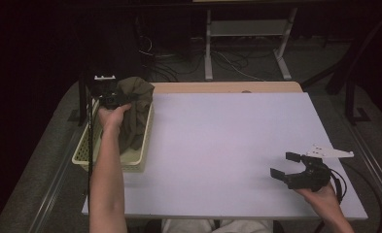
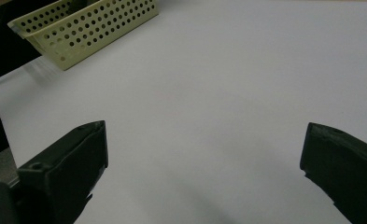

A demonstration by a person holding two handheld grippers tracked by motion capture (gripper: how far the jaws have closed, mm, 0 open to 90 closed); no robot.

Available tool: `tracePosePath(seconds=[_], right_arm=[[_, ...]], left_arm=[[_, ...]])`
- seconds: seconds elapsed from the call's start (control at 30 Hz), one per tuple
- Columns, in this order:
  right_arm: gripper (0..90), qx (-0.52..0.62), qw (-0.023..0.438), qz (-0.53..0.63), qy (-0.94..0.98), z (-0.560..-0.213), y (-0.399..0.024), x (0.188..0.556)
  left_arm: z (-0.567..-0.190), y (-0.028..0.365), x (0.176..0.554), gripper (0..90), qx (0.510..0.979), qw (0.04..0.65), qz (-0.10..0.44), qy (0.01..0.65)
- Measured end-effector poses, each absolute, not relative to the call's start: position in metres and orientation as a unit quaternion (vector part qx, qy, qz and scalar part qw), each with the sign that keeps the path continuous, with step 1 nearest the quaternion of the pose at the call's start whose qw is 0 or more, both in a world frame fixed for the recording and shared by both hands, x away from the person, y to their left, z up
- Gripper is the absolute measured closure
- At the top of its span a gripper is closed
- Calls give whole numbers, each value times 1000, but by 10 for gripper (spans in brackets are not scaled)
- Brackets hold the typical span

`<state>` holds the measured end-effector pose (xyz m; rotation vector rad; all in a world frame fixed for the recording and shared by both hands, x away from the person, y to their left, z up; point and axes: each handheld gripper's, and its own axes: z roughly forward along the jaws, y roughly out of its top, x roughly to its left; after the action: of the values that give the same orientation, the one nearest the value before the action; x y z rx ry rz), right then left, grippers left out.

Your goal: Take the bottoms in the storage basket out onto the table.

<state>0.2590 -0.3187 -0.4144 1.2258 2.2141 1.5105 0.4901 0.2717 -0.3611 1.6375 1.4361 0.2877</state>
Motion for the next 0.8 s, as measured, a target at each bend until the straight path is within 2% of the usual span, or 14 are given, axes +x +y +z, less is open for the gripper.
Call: tracePosePath(seconds=[0.8], right_arm=[[7, 414, 96, 512, 746, -414, -318, 259]], left_arm=[[-328, 290, 465, 760, 669, 469, 114, 566]])
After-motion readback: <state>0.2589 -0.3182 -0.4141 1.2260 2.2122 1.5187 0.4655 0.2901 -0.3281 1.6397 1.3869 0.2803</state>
